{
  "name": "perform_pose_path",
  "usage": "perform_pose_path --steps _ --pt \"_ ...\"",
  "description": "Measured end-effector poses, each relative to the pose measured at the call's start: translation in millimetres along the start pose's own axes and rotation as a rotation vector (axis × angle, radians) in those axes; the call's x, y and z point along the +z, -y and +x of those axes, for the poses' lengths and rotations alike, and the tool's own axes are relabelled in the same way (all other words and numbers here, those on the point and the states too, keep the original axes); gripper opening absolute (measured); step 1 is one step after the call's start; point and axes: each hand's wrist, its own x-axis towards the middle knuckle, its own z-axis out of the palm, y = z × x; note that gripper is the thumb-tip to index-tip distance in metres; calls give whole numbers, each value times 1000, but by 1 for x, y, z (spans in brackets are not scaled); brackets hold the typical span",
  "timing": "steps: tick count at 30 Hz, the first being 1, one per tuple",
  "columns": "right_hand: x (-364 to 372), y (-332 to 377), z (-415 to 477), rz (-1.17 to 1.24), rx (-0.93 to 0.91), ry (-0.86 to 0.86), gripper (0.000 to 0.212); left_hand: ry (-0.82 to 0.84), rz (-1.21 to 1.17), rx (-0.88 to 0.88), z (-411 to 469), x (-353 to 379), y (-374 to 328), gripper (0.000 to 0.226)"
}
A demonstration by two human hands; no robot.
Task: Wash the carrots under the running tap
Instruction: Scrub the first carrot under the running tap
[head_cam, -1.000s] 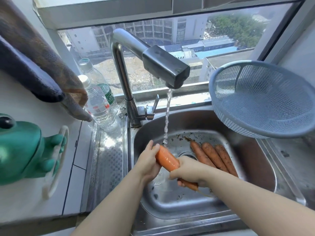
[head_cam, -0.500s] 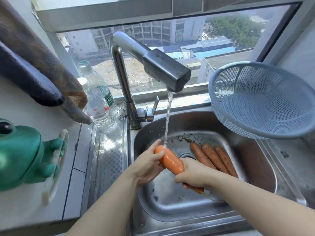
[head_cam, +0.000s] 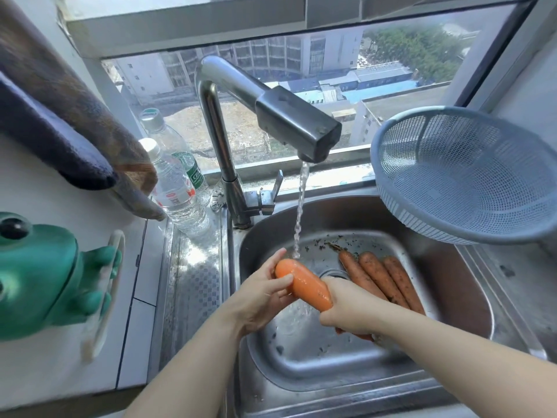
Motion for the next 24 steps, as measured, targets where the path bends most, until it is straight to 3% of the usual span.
perform_pose_path --steps 6,9,11,14,16,20,22,24 --pt "11 9 -7 -413 -60 -252 25 -322 71 166 12 26 15 49" --pt "17 11 -10 -528 -114 -316 30 -492 29 147 21 32 18 25" --pt "19 9 -10 -529 -120 -318 32 -512 -56 97 22 34 16 10" --pt "13 4 -9 -435 -120 -283 24 -448 -158 75 15 31 10 24" --pt "2 2 -6 -265 -120 -147 25 -357 -178 94 9 27 8 32" --pt "-19 1 -5 477 38 343 19 -265 -198 143 2 29 5 35" --pt "-21 0 -3 480 30 373 16 -241 -159 167 1 32 6 36" --pt "-17 2 -2 400 10 291 17 -234 -1 194 0 32 9 41"
